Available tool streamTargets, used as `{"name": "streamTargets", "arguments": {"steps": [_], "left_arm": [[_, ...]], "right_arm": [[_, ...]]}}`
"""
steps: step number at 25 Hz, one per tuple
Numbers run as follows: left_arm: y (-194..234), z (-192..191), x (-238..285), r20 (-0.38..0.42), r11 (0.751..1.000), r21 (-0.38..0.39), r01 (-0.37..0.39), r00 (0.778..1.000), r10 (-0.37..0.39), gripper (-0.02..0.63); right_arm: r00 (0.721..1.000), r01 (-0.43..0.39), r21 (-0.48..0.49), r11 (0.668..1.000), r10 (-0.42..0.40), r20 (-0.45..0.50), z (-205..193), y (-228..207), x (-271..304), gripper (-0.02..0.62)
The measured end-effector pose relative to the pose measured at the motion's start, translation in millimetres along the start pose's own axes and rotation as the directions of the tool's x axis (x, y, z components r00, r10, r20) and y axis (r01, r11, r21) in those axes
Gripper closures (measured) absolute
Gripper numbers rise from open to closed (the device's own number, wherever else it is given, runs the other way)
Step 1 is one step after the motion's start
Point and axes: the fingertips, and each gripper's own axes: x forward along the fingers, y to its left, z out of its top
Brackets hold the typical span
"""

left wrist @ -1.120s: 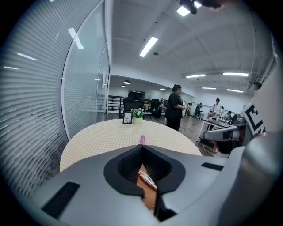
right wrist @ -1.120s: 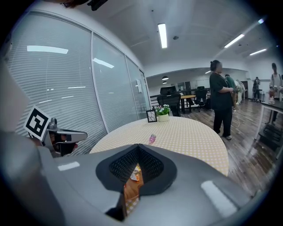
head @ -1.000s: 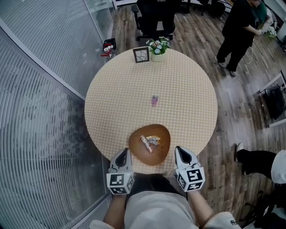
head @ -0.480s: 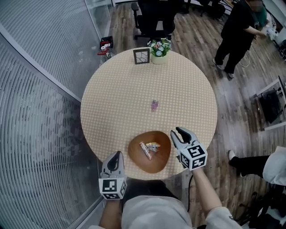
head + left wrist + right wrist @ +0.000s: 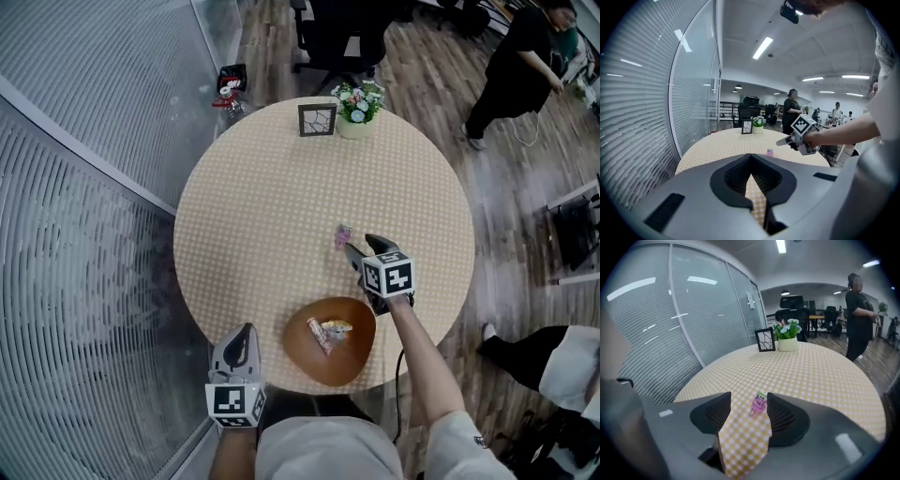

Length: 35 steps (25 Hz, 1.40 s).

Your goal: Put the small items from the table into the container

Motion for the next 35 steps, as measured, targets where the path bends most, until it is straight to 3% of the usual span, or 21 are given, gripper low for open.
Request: {"name": "streamTargets", "arguments": {"steps": [7, 18, 22, 29, 35], "left_arm": [[30, 8, 29, -0.018, 1.0, -0.004, -0.001, 1.0, 0.001, 0.603], [46, 0, 54, -0.059, 0.999, -0.005, 0.033, 0.998, -0.034, 0.601], [47, -2, 55, -0.064, 0.999, -0.001, 0.041, 0.997, -0.041, 0.603], [45, -8, 52, -0.07, 0.998, 0.001, 0.058, 0.996, -0.058, 0.603], [28, -8, 54, -0.063, 0.996, 0.017, 0.083, 0.995, -0.082, 0.603]], "right_arm": [[0.99, 0.051, 0.11, 0.993, -0.035, -0.139, -6, -23, 69, 0.385], [0.962, 0.124, 0.148, 0.981, -0.083, -0.258, -30, -38, 109, 0.387], [0.951, 0.131, 0.153, 0.979, -0.081, -0.3, -35, -38, 112, 0.425], [0.973, 0.113, 0.119, 0.987, -0.085, -0.213, -23, -38, 97, 0.43], [0.997, 0.067, 0.059, 0.996, -0.065, -0.035, 15, -18, 29, 0.43]]}}
